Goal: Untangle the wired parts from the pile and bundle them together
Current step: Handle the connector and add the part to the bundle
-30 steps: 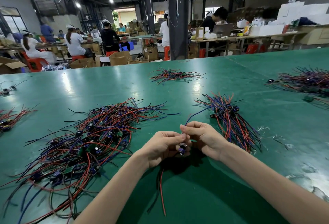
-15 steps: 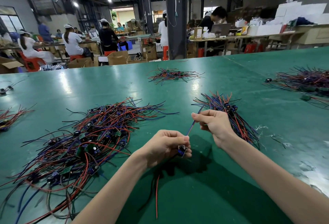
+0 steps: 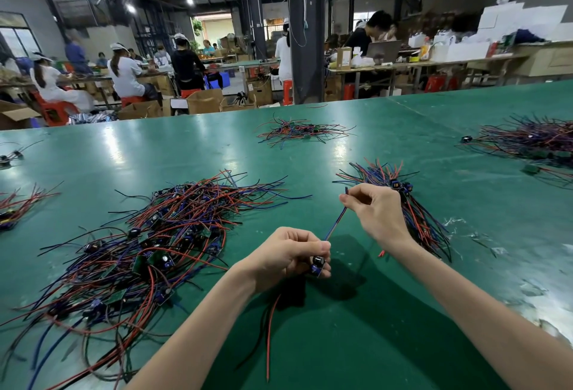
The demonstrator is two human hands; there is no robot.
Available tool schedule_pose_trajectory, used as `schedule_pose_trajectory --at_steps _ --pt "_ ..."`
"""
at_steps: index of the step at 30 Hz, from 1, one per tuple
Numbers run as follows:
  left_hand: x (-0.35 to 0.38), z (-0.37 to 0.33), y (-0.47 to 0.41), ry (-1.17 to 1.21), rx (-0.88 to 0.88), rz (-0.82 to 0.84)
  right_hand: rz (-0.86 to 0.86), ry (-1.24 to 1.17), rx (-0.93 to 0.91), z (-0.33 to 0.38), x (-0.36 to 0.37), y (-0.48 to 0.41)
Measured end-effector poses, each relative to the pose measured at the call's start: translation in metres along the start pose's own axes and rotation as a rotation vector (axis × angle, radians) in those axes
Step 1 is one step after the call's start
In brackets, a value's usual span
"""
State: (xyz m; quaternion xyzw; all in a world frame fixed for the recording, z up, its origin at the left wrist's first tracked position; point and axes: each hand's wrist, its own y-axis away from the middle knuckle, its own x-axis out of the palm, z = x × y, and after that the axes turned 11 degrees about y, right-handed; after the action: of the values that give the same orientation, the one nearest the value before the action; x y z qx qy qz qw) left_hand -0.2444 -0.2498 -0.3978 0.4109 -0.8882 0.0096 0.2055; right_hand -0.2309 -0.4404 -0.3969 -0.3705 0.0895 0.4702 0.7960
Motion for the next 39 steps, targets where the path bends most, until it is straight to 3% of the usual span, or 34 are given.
schedule_pose_trajectory --at_steps 3,9,14,20,28,39 --pt "0.001 0.001 0.000 0.001 0.026 -0.002 0.061 -0.065 0.070 -0.001 -0.001 0.000" --pt "0.003 -0.002 0.005 -0.176 0.277 0.008 0.230 -0.360 0.437 0.002 0.001 0.001" --pt "0.003 0.000 0.005 -0.166 0.227 0.103 0.286 -0.477 0.567 0.007 0.000 0.003" --pt "0.000 -0.001 0.002 -0.207 0.162 0.041 0.256 -0.660 0.612 0.016 -0.007 0.001" --pt "-0.001 -0.001 0.002 -0.229 0.123 0.014 0.276 -0.722 0.640 0.024 -0.009 0.003" --pt "0.004 0.001 0.002 -0.141 0.179 -0.062 0.239 -0.816 0.730 0.024 -0.016 -0.003"
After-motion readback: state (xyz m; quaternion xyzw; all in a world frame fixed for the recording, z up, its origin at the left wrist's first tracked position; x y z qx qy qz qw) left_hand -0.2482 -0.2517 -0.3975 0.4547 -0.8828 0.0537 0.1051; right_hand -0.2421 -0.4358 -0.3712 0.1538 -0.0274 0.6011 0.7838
